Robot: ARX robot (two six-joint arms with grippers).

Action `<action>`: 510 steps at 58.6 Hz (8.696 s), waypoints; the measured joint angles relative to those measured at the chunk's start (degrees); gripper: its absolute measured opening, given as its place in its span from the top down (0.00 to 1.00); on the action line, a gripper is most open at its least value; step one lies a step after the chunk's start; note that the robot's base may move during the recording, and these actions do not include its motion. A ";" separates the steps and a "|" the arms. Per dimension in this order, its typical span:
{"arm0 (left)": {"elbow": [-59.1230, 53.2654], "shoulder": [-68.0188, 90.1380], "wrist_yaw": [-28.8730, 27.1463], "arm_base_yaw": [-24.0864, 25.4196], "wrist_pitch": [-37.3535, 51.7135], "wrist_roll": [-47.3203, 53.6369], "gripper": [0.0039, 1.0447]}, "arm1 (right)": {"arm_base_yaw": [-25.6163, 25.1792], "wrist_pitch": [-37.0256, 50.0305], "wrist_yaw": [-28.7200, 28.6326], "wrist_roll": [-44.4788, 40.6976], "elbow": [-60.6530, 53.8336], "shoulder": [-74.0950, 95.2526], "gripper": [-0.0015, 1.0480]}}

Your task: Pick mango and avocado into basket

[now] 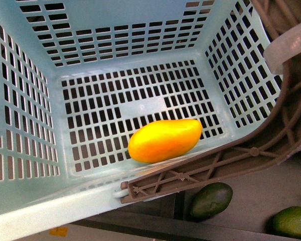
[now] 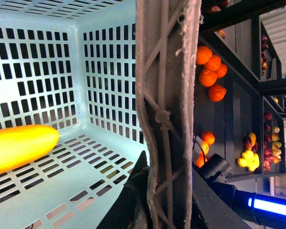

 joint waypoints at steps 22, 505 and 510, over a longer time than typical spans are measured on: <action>0.00 0.00 -0.13 0.00 0.00 0.02 0.92 | 4.52 -1.01 -0.26 3.85 6.45 5.88 0.08; 24.61 26.16 -20.83 15.23 1.95 -25.40 0.92 | 29.66 -31.54 7.39 12.28 -43.23 -128.93 0.08; 30.23 32.68 -20.94 17.66 2.97 -29.16 0.92 | 29.66 -31.54 7.37 12.28 -43.23 -128.93 0.08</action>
